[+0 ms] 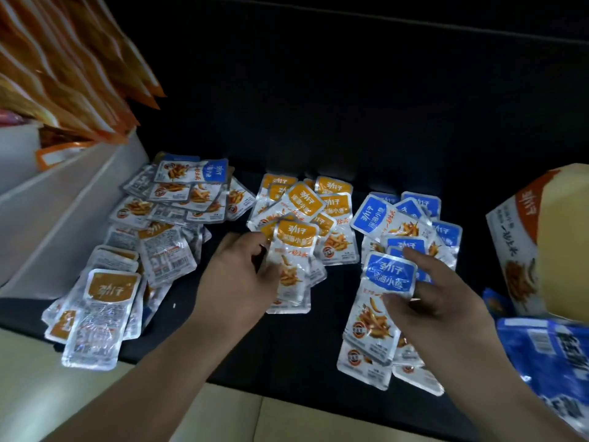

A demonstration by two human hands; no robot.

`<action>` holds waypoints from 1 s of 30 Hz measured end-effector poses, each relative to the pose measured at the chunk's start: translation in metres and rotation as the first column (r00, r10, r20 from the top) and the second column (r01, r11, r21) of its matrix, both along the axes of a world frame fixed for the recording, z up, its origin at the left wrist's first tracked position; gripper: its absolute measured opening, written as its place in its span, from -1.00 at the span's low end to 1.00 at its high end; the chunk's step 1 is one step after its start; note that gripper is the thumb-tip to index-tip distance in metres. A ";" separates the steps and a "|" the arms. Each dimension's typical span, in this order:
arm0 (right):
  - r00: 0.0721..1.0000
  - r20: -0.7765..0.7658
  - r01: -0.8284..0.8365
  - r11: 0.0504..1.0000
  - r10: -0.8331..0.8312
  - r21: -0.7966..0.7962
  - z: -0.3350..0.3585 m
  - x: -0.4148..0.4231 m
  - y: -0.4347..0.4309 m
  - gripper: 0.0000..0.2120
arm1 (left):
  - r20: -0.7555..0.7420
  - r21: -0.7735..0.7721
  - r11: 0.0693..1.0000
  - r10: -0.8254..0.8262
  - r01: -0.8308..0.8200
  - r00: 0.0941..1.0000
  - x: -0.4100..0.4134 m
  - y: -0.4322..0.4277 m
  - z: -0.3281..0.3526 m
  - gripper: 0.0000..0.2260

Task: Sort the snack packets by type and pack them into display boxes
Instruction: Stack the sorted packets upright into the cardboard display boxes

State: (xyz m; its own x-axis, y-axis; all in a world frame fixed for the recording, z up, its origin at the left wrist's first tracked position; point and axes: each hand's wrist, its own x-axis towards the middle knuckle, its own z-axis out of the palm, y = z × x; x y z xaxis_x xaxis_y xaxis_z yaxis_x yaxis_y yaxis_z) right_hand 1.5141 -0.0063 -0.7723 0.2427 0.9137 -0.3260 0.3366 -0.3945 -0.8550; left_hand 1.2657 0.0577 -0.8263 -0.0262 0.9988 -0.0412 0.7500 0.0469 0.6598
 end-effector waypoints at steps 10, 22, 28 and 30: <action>0.942 0.335 -0.009 0.999 -0.003 0.033 -0.023 0.047 0.008 -0.41 | 0.017 0.212 0.947 -0.252 0.243 0.968 0.045 -0.049 -0.007 -0.67; 0.786 0.617 -0.328 0.871 0.038 0.365 -0.031 -0.003 0.006 -0.70 | -0.095 0.224 0.962 -0.138 0.157 0.986 -0.005 -0.080 -0.013 -0.74; 0.792 0.470 -0.548 0.793 0.389 0.268 -0.034 -0.094 0.009 -0.68 | -0.385 0.187 0.982 0.086 -0.013 0.919 -0.088 -0.090 -0.021 -0.45; 0.756 0.487 -0.601 0.760 0.438 0.249 -0.040 -0.117 0.010 -0.67 | -0.491 0.093 0.986 0.167 -0.139 0.855 -0.117 -0.091 -0.029 -0.26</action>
